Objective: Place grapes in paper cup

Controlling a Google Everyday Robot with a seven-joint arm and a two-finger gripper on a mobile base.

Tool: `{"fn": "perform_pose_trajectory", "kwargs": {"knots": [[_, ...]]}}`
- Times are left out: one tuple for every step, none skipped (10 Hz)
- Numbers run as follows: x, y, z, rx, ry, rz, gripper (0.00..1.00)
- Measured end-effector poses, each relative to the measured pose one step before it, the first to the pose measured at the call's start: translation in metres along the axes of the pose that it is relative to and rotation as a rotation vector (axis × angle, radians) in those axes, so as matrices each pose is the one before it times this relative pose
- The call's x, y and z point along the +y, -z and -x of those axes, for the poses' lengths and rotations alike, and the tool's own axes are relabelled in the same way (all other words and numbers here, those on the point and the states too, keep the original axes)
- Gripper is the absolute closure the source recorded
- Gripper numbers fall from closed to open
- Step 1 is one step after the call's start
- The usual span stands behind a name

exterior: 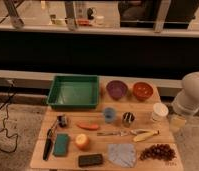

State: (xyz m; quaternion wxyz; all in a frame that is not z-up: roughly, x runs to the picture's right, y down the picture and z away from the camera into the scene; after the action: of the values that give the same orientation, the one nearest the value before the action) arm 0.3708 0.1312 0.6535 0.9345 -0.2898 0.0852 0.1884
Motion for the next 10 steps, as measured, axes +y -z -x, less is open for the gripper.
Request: {"fn": "perform_pose_trajectory", "kwargs": {"knots": [[0.0005, -0.00022, -0.00122, 0.00098, -0.00271, 0.00344, 0.2], [-0.00014, 0.00008, 0.00355, -0.00375, 0.00385, 0.00186, 0.2], [0.00006, -0.00003, -0.0003, 0.00039, -0.00025, -0.00011, 0.2], [0.0005, -0.00004, -0.00171, 0.0002, -0.00293, 0.00026, 0.2], [-0.00036, 0.00015, -0.00049, 0.00168, 0.00029, -0.00151, 0.2], [-0.00039, -0.00012, 0.00184, -0.00046, 0.00312, 0.00021, 0.2], [0.00015, -0.00137, 0.00067, -0.00073, -0.00288, 0.0032, 0.2], [0.00185, -0.00257, -0.0039, 0.00805, -0.01251, 0.00816, 0.2], [0.00732, -0.0069, -0.01126, 0.01502, -0.01688, 0.01265, 0.2], [0.01041, -0.00441, -0.01226, 0.01574, -0.01588, 0.01123, 0.2]]}}
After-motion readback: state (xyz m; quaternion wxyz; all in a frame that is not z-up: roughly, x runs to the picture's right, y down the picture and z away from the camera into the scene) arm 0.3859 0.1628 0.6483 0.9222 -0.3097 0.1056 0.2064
